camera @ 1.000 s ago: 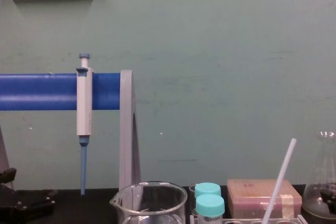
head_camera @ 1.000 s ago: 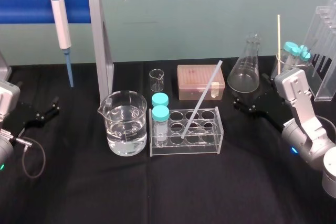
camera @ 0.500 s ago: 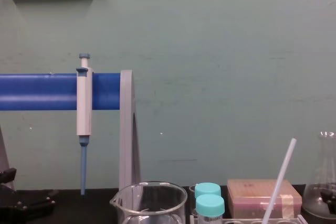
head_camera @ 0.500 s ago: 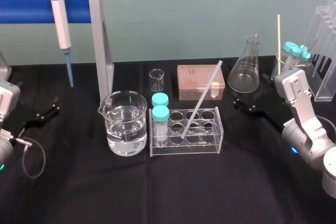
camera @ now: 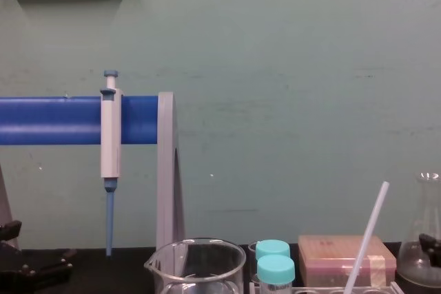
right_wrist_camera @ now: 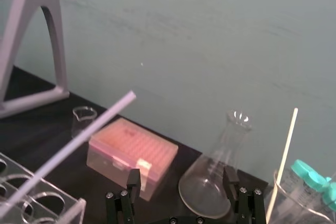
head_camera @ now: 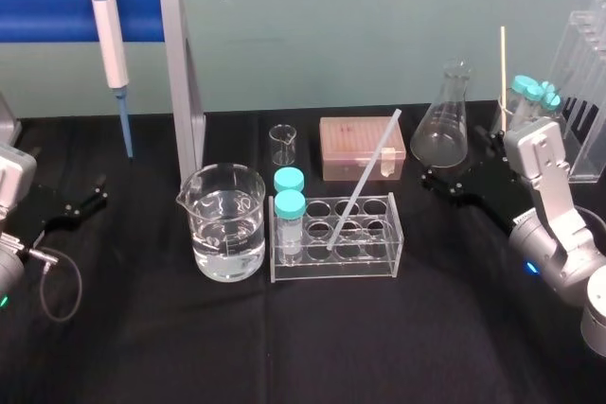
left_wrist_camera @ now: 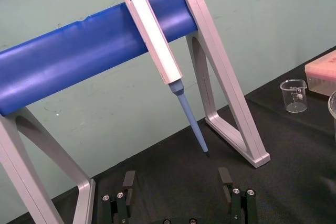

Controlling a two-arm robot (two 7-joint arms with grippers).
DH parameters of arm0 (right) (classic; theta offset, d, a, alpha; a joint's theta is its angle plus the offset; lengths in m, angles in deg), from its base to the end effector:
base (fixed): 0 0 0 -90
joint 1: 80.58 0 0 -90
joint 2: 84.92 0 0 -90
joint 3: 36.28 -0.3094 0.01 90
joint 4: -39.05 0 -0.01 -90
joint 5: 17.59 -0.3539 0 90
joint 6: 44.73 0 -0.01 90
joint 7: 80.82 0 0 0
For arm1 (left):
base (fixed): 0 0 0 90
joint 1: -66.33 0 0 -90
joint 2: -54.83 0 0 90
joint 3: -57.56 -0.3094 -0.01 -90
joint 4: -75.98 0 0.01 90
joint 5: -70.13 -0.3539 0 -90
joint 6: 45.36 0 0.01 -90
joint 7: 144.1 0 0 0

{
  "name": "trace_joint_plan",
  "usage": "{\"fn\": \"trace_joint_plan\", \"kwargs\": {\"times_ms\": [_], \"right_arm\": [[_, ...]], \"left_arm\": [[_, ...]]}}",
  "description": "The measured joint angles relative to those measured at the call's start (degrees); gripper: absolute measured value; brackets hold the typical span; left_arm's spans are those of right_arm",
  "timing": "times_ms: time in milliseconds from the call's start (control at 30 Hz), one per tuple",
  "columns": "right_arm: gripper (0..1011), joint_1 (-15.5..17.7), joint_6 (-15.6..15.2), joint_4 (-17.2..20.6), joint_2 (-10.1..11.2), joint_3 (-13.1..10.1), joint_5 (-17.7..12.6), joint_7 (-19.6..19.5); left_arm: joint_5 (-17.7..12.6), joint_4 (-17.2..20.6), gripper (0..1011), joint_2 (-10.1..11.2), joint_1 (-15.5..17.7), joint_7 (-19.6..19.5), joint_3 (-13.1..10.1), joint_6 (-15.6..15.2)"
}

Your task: Pick up the stirring rod with one hand, then place it down.

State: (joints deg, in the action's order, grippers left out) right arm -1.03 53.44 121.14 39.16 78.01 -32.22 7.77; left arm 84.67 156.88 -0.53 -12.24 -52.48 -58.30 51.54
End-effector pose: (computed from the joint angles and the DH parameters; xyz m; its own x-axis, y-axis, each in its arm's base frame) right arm 0.4017 -0.0807 -0.3222 0.2833 -0.8899 0.3574 0.9560 0.2916 -0.0318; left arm 0.4039 0.0818 -0.3266 0.2923 0.8803 0.3738 -0.9553 0.2873 0.0704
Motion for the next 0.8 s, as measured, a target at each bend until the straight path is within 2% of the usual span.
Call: {"fn": "trace_joint_plan", "kwargs": {"times_ms": [400, 700, 800], "right_arm": [[1004, 2.08, 3.86, 2.87, -1.35, -1.83, -2.22, 4.26], [1004, 2.18, 5.7, 2.77, -2.96, -2.43, -3.36, 7.19], [1004, 1.75, 6.05, 2.01, -3.96, -3.04, -4.82, 8.75]], "left_arm": [[0.0, 0.0, 1000, 0.0, 0.0, 0.0, 0.0, 0.0], [0.0, 0.0, 1000, 0.0, 0.0, 0.0, 0.0, 0.0], [0.0, 0.0, 1000, 0.0, 0.0, 0.0, 0.0, 0.0]]}}
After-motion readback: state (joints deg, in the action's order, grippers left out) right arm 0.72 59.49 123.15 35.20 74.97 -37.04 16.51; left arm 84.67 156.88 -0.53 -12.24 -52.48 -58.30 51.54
